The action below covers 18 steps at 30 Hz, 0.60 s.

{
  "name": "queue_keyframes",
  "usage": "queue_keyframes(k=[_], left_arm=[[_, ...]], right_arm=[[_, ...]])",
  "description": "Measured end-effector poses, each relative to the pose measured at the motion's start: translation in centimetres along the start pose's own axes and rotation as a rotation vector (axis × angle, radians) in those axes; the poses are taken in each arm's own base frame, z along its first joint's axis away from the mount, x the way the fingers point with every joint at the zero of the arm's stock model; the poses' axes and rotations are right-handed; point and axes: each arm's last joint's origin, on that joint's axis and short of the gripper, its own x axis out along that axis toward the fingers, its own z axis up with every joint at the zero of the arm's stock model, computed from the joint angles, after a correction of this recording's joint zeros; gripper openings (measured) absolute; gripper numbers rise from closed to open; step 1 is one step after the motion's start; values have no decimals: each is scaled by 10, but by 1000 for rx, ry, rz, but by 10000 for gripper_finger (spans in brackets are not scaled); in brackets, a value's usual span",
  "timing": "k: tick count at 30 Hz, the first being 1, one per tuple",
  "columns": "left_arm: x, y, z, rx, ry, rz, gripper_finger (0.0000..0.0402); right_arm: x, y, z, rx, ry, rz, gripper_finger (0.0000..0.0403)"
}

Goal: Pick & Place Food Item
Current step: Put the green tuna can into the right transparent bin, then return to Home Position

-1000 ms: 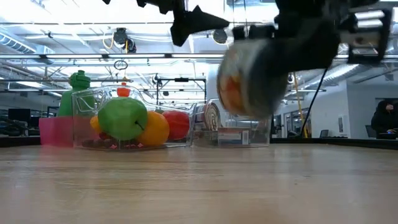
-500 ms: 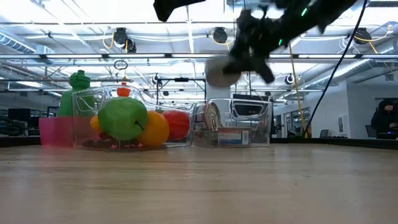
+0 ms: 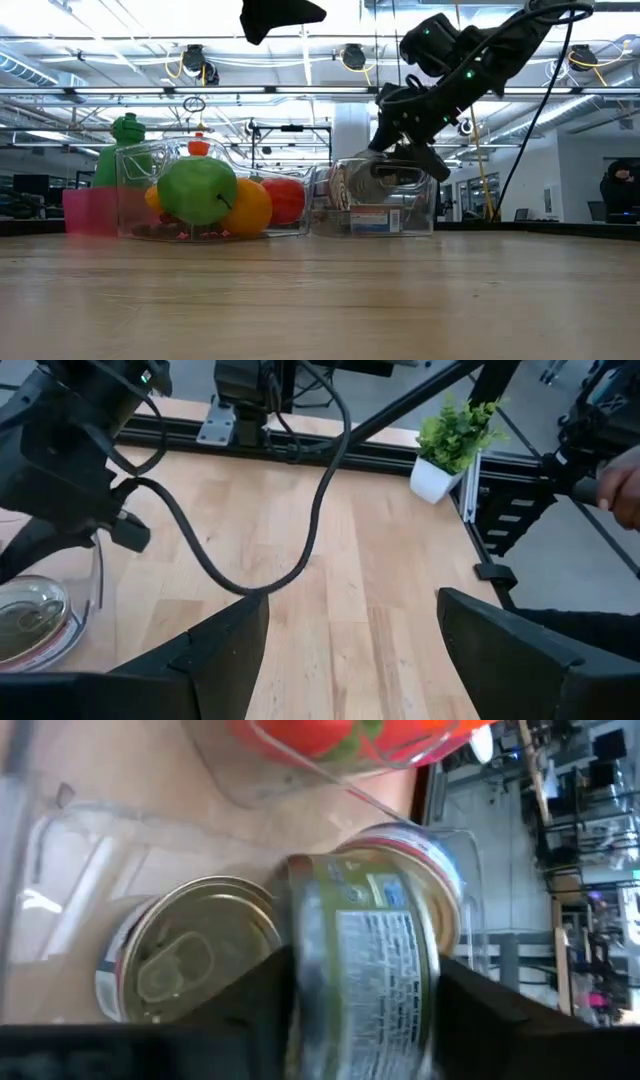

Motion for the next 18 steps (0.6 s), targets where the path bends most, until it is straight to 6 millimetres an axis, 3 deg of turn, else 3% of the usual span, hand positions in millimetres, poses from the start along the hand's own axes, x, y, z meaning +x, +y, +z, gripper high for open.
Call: queue_keyframes(k=[4,7,13,18], left_arm=[[0,1,0,-1,-1,4,301],[0,3,1,-3,-2,9,301],[0,5,1,-7,-3,15,301],[-4,5,3,-30,-6,11,301]], right_arm=[[-2,-4,2,11,-6,-26,274],[-3,-4,4,11,-25,-27,311],[-3,-4,4,53,-26,-28,322],[-13,-3,18,227,-19,-134,309]])
